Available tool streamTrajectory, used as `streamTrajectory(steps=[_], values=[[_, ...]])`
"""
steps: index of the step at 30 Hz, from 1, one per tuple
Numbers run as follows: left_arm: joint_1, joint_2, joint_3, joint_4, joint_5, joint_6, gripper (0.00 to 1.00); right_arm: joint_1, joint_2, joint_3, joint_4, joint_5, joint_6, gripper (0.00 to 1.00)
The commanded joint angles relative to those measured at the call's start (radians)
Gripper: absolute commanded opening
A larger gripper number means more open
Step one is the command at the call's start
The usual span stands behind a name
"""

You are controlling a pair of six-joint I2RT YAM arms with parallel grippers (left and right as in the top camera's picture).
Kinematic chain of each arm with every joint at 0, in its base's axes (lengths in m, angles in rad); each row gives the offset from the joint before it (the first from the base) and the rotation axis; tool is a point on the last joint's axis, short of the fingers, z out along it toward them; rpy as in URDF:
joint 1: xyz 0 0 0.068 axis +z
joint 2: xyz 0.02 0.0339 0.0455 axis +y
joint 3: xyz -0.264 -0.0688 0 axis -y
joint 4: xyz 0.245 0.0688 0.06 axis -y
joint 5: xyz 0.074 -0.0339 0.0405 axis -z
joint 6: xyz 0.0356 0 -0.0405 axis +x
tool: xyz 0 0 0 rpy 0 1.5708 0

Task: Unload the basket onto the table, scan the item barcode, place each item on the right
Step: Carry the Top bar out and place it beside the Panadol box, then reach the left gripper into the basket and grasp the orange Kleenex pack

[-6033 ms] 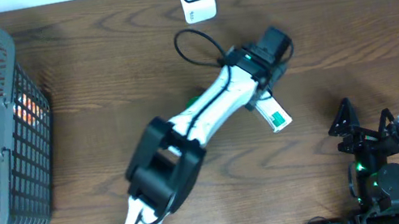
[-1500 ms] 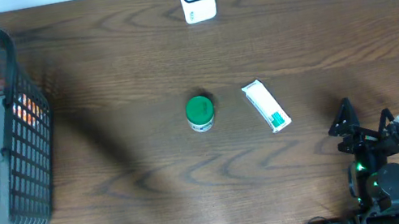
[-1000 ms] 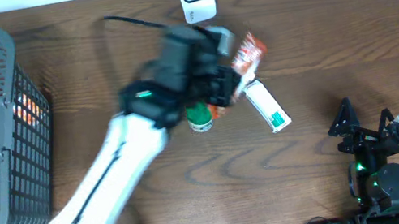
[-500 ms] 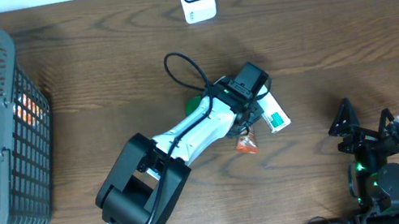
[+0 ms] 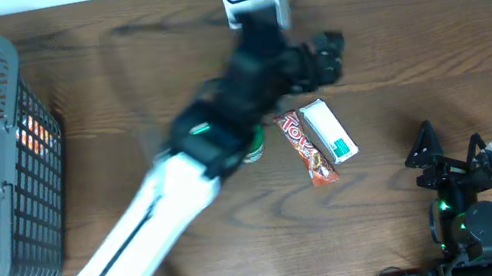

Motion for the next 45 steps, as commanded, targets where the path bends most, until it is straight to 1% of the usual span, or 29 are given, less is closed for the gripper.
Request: streamTrajectory(steps=[1, 3, 4, 5, 6, 7, 8, 10, 12, 13, 14, 16, 17, 19, 22, 23, 26, 28, 30, 35, 41, 45], values=[[0.094, -0.176, 0.011, -0.052, -0.206, 0.6, 0.98, 0.009, -0.006, -0.003, 0.0, 0.008, -0.014, 0.99], [0.171, -0.231, 0.011, -0.071, -0.425, 0.592, 0.98, 0.009, -0.006, -0.003, 0.0, 0.009, -0.014, 0.99], [0.215, -0.246, 0.011, -0.072, -0.507, 0.571, 0.98, 0.009, -0.006, -0.003, 0.0, 0.009, -0.014, 0.99], [0.28, -0.26, 0.011, -0.076, -0.581, 0.531, 0.98, 0.009, -0.006, -0.003, 0.0, 0.009, -0.014, 0.99], [0.338, -0.268, 0.011, -0.084, -0.623, 0.488, 0.98, 0.009, -0.006, -0.003, 0.0, 0.009, -0.014, 0.99], [0.41, -0.274, 0.011, -0.104, -0.655, 0.419, 0.98, 0.009, -0.006, -0.003, 0.0, 0.009, -0.014, 0.99], [0.486, -0.276, 0.011, -0.137, -0.671, 0.324, 0.98, 0.009, -0.006, -0.003, 0.0, 0.009, -0.014, 0.99], [0.635, -0.276, 0.011, -0.233, -0.668, 0.096, 0.98, 0.009, -0.006, -0.003, 0.0, 0.009, -0.014, 0.99], [0.791, -0.266, 0.011, -0.368, -0.647, -0.193, 0.98, 0.009, -0.006, -0.003, 0.0, 0.009, -0.014, 0.99], [0.856, -0.259, 0.011, -0.416, -0.62, -0.291, 0.98, 0.009, -0.006, -0.003, 0.0, 0.009, -0.014, 0.99], [0.928, -0.246, 0.011, -0.451, -0.575, -0.361, 0.98, 0.009, -0.006, -0.003, 0.0, 0.008, -0.014, 0.99], [1.047, -0.214, 0.011, -0.461, -0.476, -0.389, 0.98, 0.009, -0.006, -0.003, 0.0, 0.009, -0.014, 0.99], [1.115, -0.19, 0.011, -0.456, -0.418, -0.391, 0.98, 0.009, -0.006, -0.003, 0.0, 0.009, -0.014, 0.99], [1.201, -0.148, 0.011, -0.449, -0.348, -0.391, 0.98, 0.009, -0.006, -0.003, 0.0, 0.009, -0.014, 0.99], [1.284, -0.074, 0.011, -0.426, -0.264, -0.371, 0.98, 0.009, -0.006, -0.003, 0.0, 0.009, -0.014, 0.99], [1.304, -0.038, 0.011, -0.391, -0.209, -0.303, 0.98, 0.009, -0.006, -0.003, 0.0, 0.008, -0.014, 0.99], [1.325, 0.072, 0.011, -0.252, 0.03, 0.027, 0.98, 0.009, -0.006, -0.003, 0.0, 0.009, -0.014, 0.99], [1.325, 0.14, 0.011, -0.187, 0.181, 0.225, 0.98, 0.009, -0.006, -0.003, 0.0, 0.009, -0.014, 0.99], [1.325, 0.198, 0.011, -0.163, 0.267, 0.343, 0.98, 0.009, -0.006, -0.003, 0.0, 0.009, -0.014, 0.99], [1.32, 0.313, 0.011, -0.148, 0.286, 0.383, 0.98, 0.009, -0.006, -0.003, 0.0, 0.009, -0.014, 0.99], [1.273, 0.441, 0.011, -0.156, 0.28, 0.502, 0.98, 0.009, -0.006, -0.003, 0.0, 0.009, -0.014, 0.99], [1.246, 0.49, 0.011, -0.152, 0.24, 0.487, 0.98, 0.009, -0.006, -0.003, 0.0, 0.009, -0.014, 0.99]])
